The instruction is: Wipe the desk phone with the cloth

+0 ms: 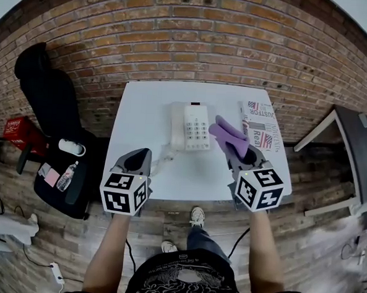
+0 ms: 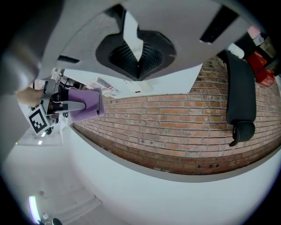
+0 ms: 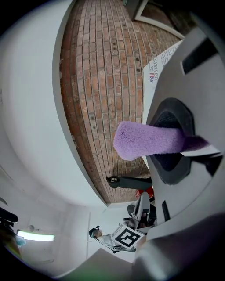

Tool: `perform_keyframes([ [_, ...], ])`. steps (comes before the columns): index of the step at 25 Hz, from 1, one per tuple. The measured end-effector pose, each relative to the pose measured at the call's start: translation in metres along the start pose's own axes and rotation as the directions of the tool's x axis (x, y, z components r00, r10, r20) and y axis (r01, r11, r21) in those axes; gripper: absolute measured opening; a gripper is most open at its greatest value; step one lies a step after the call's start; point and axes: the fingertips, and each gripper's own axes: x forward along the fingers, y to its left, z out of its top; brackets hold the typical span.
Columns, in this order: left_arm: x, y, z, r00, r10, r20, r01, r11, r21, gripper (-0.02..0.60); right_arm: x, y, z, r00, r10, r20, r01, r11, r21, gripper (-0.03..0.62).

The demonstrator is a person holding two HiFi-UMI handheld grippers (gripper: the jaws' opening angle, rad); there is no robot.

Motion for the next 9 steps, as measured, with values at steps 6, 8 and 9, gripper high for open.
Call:
perform_keyframes([
  [6, 0.0006, -0.0019, -0.0029, 1.0, -0.001, -0.006, 0.001, 1.0, -0.003, 0.006, -0.0013, -0.0003, -0.0016, 1.0, 0.0, 0.001, 0.0, 1.0, 0.002, 0.046],
  [8, 0.0015, -0.0021, -0.0026, 1.0, -0.001, -0.006, 0.001, 1.0, -0.004, 0.006, -0.0013, -0.001, -0.0013, 1.0, 0.001, 0.002, -0.001, 1.0, 0.002, 0.046],
  [9, 0.002, -0.0022, -0.0023, 1.0, -0.001, -0.006, 0.001, 1.0, -0.004, 0.006, -0.0013, -0.0014, -0.0011, 1.0, 0.001, 0.002, -0.001, 1.0, 0.003, 0.046],
])
